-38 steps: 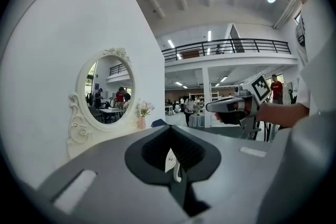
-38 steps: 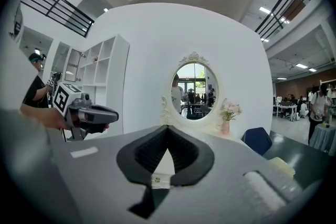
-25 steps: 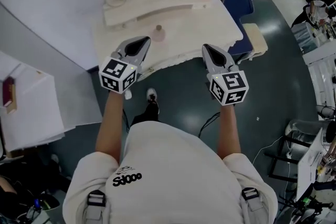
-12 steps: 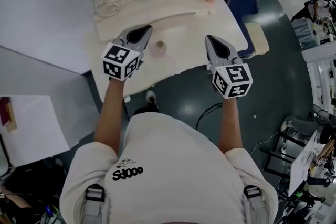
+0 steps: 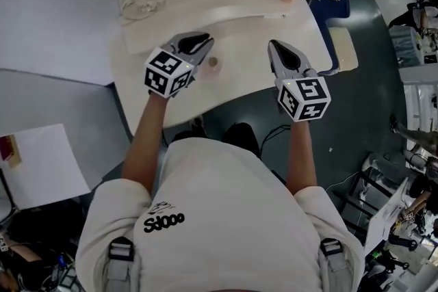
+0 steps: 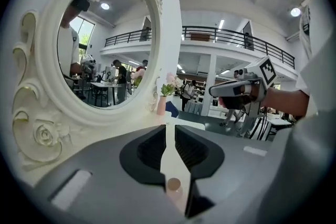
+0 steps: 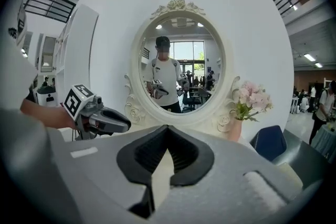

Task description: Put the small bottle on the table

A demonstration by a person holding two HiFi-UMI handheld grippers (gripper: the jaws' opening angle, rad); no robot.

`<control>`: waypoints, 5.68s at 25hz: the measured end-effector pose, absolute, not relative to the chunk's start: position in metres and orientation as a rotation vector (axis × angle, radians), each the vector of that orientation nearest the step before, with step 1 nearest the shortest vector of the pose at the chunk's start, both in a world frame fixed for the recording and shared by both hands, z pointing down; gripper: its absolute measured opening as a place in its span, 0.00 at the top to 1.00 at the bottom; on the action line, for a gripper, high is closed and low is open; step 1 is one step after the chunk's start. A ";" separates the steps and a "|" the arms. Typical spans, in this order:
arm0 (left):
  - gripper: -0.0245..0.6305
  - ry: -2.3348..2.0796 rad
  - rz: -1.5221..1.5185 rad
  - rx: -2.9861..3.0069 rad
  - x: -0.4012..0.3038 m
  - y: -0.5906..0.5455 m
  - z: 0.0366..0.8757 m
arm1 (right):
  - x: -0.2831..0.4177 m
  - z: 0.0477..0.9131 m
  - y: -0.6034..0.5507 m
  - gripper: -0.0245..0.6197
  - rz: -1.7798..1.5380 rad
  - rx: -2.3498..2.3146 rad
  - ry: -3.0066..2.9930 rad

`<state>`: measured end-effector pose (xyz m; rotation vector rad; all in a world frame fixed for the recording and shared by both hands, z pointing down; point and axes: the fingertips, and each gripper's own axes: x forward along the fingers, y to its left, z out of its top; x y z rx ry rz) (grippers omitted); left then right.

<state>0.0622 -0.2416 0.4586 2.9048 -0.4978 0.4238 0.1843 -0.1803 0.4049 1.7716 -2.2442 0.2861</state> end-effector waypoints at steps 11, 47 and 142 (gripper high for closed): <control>0.71 -0.554 0.491 2.742 0.072 -0.226 0.546 | 0.181 0.467 -0.220 0.96 0.447 1.444 -2.354; 0.73 -0.717 0.722 2.824 0.108 -0.228 0.621 | 0.219 0.523 -0.219 0.96 0.594 1.356 -2.259; 0.94 -1.417 0.264 2.898 -0.024 -0.360 0.362 | 0.216 0.336 -0.282 0.96 -0.013 1.511 -2.410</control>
